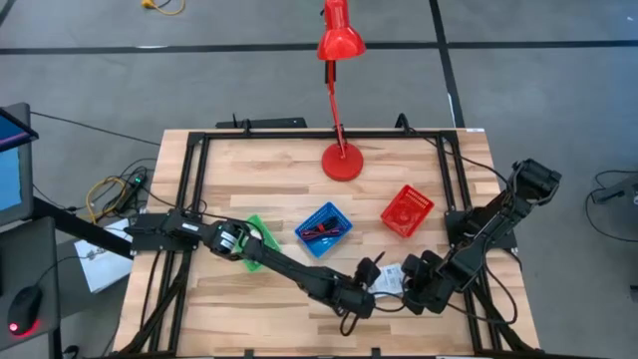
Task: Pick and place items into bin
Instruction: Put the card reader box into the red basket
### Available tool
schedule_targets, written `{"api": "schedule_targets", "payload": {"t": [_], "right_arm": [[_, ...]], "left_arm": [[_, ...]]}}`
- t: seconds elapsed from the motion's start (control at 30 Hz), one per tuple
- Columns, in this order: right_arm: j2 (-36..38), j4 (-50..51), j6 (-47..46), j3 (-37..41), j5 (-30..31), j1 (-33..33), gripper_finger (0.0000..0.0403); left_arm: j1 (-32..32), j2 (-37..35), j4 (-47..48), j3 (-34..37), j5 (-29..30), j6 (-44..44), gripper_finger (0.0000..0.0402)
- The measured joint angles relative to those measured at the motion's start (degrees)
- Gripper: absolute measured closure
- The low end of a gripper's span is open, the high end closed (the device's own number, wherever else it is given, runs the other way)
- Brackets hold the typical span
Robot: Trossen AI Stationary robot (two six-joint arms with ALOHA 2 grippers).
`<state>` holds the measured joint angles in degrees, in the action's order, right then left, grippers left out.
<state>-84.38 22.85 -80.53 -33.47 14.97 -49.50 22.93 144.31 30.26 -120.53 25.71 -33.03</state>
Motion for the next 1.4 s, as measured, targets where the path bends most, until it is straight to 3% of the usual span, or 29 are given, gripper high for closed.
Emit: {"api": "schedule_targets", "payload": {"t": [0.2,0.4,0.7,1.0,1.1,1.23,1.4], "right_arm": [[-0.2,-2.43,2.51,0.33,0.74,0.46,0.0403],[-0.19,-2.99,2.09,0.7,1.1,0.03,0.0403],[-0.22,-12.06,2.74,3.08,3.27,0.22,0.0403],[-0.33,-14.04,4.36,3.1,2.73,0.68,0.0403],[-0.31,-14.4,4.84,3.04,2.26,0.77,0.0403],[-0.34,-15.54,11.45,2.87,1.8,0.64,0.0403],[-0.59,-15.34,21.79,0.79,2.09,0.81,0.0403]], "left_arm": [[-0.49,0.09,-1.79,0.0,-5.57,-3.2,0.0178],[-0.4,0.09,0.04,0.0,-4.41,-3.51,0.0178],[-0.35,0.2,-3.82,0.02,-6.43,-3.31,0.0177],[0.09,0.32,-2.13,-1.43,1.75,-3.92,0.0177],[0.43,0.33,0.87,-3.6,6.96,-5.49,0.0177],[0.51,0.25,1.85,-5.95,13.0,-6.04,0.0177],[-0.25,0.17,1.04,-6.6,13.64,-6.15,0.0177]]}}
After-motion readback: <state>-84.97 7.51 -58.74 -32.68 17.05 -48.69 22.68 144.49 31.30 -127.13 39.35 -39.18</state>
